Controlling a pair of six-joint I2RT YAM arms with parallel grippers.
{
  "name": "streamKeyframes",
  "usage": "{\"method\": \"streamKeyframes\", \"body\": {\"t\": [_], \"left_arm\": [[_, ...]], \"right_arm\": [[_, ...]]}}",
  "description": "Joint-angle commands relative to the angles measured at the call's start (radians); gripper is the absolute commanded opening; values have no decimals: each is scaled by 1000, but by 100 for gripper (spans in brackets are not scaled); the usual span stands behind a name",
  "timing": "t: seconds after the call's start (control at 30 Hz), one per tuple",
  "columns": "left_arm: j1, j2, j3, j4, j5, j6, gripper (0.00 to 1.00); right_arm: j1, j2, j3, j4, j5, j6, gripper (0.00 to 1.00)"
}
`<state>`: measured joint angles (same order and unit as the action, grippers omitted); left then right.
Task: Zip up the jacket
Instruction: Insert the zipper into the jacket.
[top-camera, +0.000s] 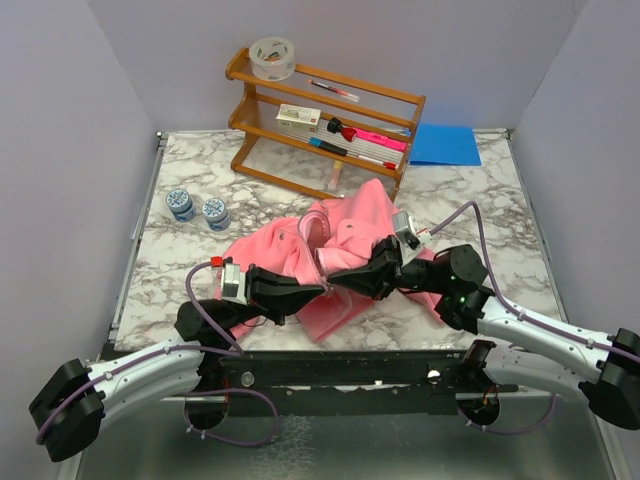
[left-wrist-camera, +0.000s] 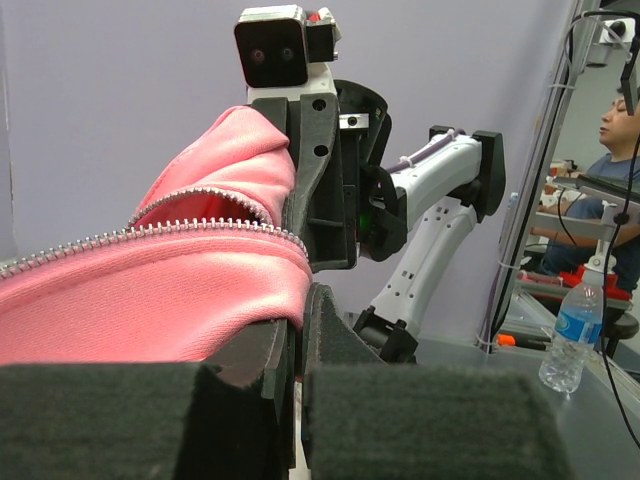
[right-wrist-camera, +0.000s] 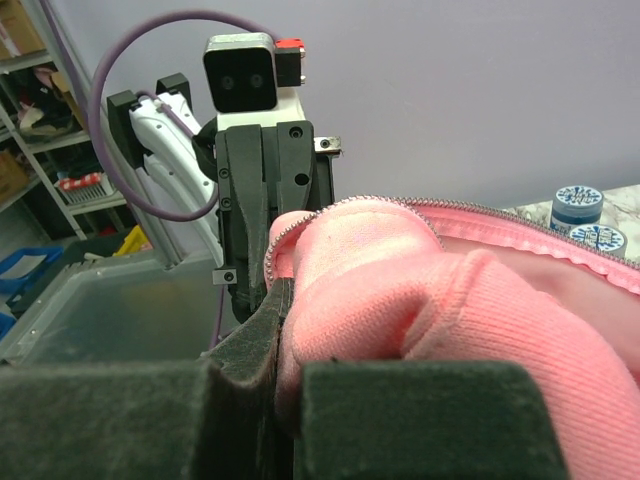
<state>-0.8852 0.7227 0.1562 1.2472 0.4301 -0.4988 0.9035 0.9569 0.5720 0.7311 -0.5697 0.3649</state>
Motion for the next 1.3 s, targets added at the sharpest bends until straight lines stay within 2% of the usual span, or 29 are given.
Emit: {"method": "streamKeyframes", "body": {"t": [0.0, 0.33, 0.67, 1.1, 1.27], "left_arm": [[-12, -10, 10, 4, 30, 2, 0], [-11, -31, 7, -87, -83, 41, 0], [-12, -27, 11, -122, -70, 40, 0], [-11, -56, 25, -248, -135, 62, 0], [-11, -54, 34, -257, -111, 62, 0]], "right_arm": [[-2, -10, 17, 6, 51, -18, 0], [-2, 5, 43, -2, -31, 33, 0], [-2, 23, 49, 27, -23, 66, 0], [-2, 16, 81, -26, -72, 65, 0], [-3, 17, 102, -91, -26, 31, 0]]}}
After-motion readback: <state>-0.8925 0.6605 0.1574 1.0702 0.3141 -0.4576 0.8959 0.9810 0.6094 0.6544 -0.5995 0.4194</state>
